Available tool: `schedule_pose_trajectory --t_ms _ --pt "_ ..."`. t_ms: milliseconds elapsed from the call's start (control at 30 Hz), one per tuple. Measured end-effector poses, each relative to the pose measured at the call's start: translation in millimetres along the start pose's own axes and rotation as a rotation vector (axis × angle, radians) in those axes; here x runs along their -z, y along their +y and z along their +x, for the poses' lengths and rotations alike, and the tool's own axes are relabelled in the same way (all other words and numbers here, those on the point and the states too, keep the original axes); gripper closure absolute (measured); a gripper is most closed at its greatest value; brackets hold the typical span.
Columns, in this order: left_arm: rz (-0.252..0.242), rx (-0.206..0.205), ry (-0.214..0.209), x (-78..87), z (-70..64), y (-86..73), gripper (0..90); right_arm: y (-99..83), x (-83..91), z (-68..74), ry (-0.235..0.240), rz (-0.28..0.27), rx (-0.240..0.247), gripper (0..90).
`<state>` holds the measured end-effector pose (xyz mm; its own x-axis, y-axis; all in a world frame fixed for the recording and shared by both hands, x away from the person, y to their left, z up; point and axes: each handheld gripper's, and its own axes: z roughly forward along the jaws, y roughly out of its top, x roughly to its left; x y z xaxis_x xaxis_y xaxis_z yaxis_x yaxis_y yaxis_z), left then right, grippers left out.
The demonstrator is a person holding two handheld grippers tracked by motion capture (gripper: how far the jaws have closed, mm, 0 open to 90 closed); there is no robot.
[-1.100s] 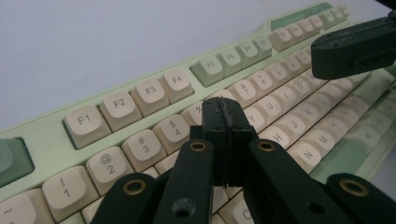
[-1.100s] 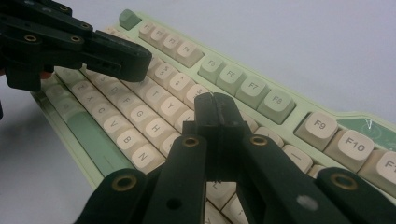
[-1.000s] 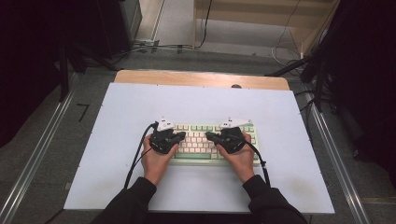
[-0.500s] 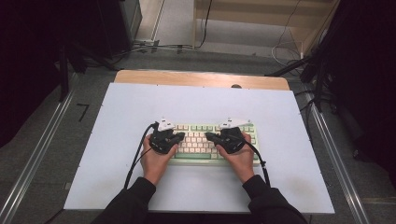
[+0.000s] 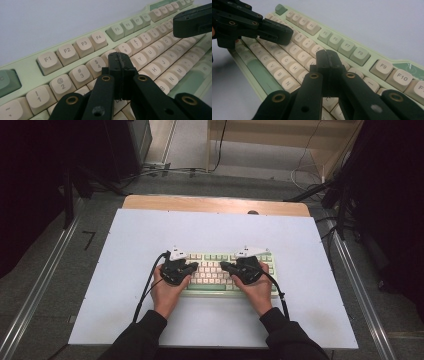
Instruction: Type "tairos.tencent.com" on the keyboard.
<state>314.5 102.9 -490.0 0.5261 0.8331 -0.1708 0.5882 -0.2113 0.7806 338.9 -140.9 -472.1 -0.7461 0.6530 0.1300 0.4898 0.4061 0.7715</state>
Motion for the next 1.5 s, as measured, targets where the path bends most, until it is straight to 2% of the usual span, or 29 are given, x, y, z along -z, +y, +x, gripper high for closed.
schedule_pose_trajectory --t_ms 567,700,967,1500 --pt "0.002 0.008 -0.005 0.2 0.8 -0.3 90.0 -0.2 -0.1 0.0 -0.002 0.000 0.000 87.9" --pt "0.018 -0.004 0.003 -1.4 0.6 -1.1 90.0 -0.4 -0.3 0.0 -0.002 0.001 -0.001 87.9" --pt "-0.005 0.012 -0.016 2.7 0.8 0.3 90.0 -0.6 -0.8 0.3 -0.001 0.003 0.000 87.9" --pt "-0.025 0.024 -0.024 11.4 3.2 0.8 90.0 -1.8 -2.9 -0.6 -0.006 0.012 -0.002 87.9"
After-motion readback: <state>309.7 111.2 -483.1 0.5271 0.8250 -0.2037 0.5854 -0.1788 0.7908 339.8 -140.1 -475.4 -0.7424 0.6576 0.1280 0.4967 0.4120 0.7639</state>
